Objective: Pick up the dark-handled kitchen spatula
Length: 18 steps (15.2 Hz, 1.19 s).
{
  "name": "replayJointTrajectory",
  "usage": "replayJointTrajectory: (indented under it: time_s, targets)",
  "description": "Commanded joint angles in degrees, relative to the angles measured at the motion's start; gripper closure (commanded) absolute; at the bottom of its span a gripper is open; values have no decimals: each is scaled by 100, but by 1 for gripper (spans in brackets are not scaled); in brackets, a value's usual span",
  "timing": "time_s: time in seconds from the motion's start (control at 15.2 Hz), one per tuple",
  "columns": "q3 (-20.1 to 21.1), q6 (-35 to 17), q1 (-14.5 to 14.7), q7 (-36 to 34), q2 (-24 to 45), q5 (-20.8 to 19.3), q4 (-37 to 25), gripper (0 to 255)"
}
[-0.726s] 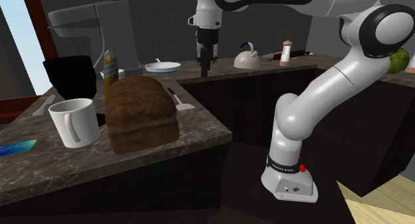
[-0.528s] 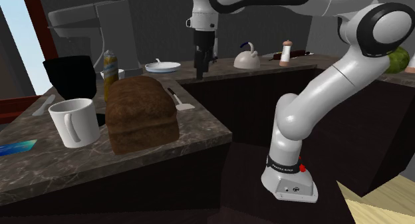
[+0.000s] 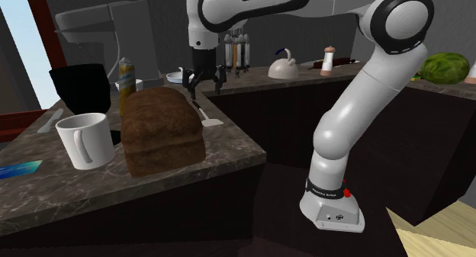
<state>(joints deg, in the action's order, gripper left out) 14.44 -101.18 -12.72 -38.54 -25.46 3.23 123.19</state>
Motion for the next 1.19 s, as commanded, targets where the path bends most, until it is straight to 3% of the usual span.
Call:
replayJointTrajectory:
  time_s: [0.0,0.59,0.66,1.12]
  targets:
    - [171,-157,-251,-1004,378,-11,-203,0]
    - [205,-741,-229,-1024,393,3,367,0]
    - [207,-750,-227,-1027,390,5,378,255]
    - [207,-757,-229,-1026,396,4,380,255]
